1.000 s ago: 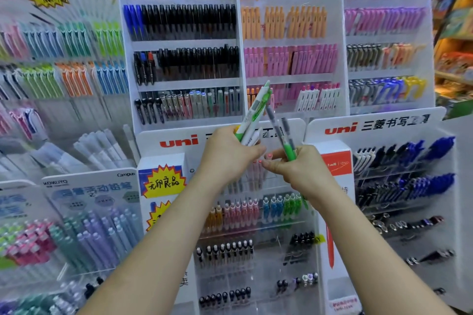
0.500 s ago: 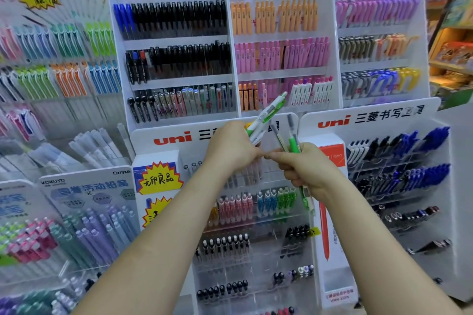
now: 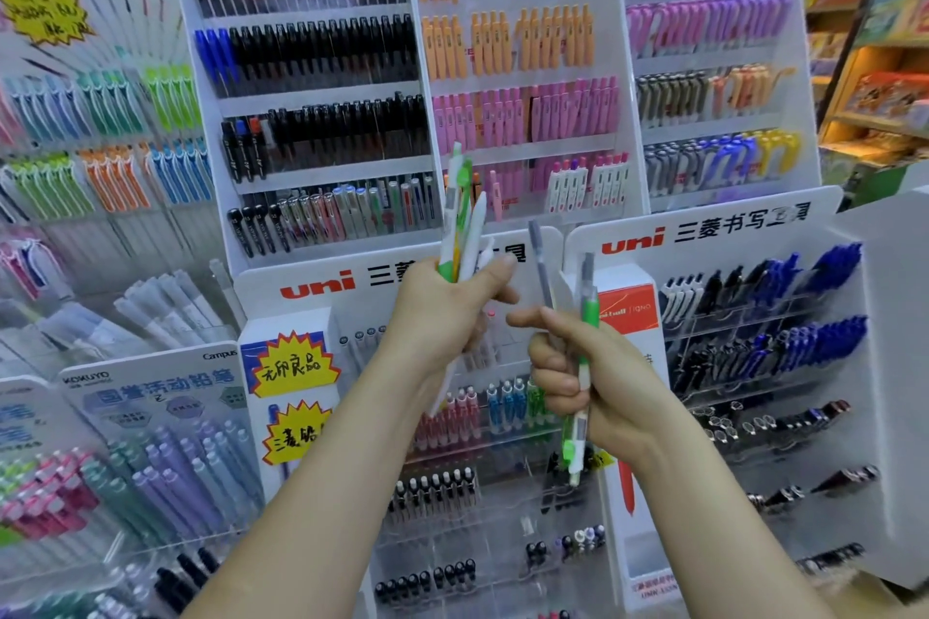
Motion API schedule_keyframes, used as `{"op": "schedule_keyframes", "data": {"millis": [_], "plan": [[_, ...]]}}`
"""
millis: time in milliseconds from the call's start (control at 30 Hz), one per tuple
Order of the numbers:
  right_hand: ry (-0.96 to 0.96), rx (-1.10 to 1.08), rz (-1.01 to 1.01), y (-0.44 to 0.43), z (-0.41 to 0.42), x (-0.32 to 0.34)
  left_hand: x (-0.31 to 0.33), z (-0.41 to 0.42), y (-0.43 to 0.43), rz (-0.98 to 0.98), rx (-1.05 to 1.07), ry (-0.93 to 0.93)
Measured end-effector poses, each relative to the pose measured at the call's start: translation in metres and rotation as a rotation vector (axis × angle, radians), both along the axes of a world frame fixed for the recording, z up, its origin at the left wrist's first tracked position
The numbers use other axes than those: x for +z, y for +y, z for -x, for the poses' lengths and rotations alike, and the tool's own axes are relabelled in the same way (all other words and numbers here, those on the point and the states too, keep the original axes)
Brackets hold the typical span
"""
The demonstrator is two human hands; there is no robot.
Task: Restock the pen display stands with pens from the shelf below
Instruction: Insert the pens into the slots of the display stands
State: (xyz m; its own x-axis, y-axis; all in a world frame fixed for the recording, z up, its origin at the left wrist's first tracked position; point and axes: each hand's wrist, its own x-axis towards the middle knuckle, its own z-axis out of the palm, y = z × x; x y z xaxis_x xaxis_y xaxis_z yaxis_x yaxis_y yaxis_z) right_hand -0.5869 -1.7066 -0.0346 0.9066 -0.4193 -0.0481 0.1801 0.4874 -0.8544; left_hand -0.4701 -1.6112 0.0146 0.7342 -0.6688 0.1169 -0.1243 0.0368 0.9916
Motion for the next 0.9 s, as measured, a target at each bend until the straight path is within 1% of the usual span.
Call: {"op": "schedule_keyframes", "data": {"millis": [67, 133, 267, 400, 567, 633, 700, 833, 900], "plan": [[-0.016, 0.071, 0.035, 0.006, 0.005, 0.000, -0.003, 0.008, 0.003, 0.054, -0.050, 0.083], [-0.021, 0.137, 0.055, 0.009, 0.010, 0.000, -0.007, 0.011, 0.003, 0.099, -0.074, 0.127], [0.020, 0.209, 0.112, 0.010, 0.018, 0.001, -0.011, 0.011, 0.004, 0.150, -0.101, 0.171], [0.018, 0.292, 0.108, 0.011, 0.027, 0.003, -0.012, 0.017, 0.005, 0.196, -0.182, 0.208], [-0.019, 0.335, 0.077, 0.008, 0.038, -0.001, -0.012, 0.028, 0.003, 0.231, -0.153, 0.238], [-0.033, 0.292, 0.049, 0.006, 0.043, -0.004, -0.013, 0.032, 0.002, 0.231, -0.128, 0.245], [-0.005, 0.176, 0.064, 0.004, 0.047, -0.008, -0.013, 0.036, 0.002, 0.227, -0.092, 0.238], [0.055, -0.073, 0.277, 0.003, 0.056, -0.016, -0.016, 0.045, 0.004, 0.203, 0.014, 0.175], [0.077, -0.162, 0.329, 0.005, 0.059, -0.021, -0.017, 0.049, 0.008, 0.178, 0.089, 0.129]]}}
